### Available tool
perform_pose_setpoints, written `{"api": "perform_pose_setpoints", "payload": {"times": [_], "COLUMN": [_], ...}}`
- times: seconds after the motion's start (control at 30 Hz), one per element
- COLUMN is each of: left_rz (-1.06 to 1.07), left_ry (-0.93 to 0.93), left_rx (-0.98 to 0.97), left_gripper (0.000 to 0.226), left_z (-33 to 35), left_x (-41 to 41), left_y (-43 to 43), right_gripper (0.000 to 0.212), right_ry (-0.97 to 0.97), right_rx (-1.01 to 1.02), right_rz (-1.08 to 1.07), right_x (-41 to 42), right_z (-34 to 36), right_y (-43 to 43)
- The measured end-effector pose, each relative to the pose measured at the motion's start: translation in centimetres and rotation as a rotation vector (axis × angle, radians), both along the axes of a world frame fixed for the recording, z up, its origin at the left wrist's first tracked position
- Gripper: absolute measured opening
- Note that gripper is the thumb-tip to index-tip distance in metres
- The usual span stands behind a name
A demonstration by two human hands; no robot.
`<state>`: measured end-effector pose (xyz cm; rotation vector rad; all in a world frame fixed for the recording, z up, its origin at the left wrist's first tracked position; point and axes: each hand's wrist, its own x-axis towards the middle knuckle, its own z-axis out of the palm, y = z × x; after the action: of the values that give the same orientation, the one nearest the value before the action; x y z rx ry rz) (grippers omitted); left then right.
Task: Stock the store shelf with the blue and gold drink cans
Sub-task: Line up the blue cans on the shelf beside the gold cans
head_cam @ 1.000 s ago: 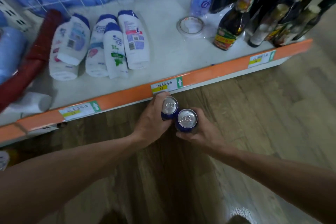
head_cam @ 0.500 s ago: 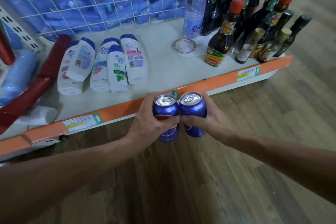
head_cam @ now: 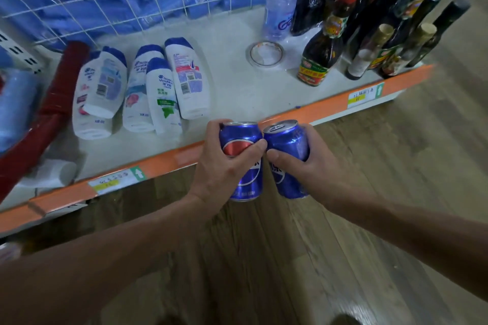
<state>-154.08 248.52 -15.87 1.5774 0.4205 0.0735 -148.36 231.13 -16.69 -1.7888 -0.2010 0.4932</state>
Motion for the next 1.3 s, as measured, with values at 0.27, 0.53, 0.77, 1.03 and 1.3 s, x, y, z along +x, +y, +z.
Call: {"api": "perform_pose_setpoints", "payload": {"times": [0.27, 0.53, 0.77, 1.03, 1.3], "left_rz": [0.071, 0.195, 0.267, 0.29, 0.37], "left_ry": [0.196, 0.214, 0.124, -0.051, -0.114], "left_rx": [-0.031, -0.12, -0.084, -0.048, -0.012], "left_gripper": [0.05, 0.045, 0.047, 0.041, 0.045], "left_z": [7.7, 25.7, 47.5, 66.4, 74.6], "left_x": [-5.4, -7.0, -6.3, -5.8, -5.5], "left_y": [-2.6, -5.1, -6.3, -7.3, -5.8], "right_gripper": [0.044, 0.039, 0.035, 0.057, 0.051], "right_ry": [0.138, 0.189, 0.112, -0.049, -0.157], "right_rx": [-0.09, -0.149, -0.127, -0.09, -0.042], "right_rz": [-0.051, -0.085, -0.015, 0.073, 0.12], "right_x": [-4.5, -6.6, -6.0, -4.3, -1.0], "right_z": [7.3, 26.7, 49.0, 67.0, 76.5], "right_y": [-3.5, -6.6, -6.9, -6.6, -4.0]}}
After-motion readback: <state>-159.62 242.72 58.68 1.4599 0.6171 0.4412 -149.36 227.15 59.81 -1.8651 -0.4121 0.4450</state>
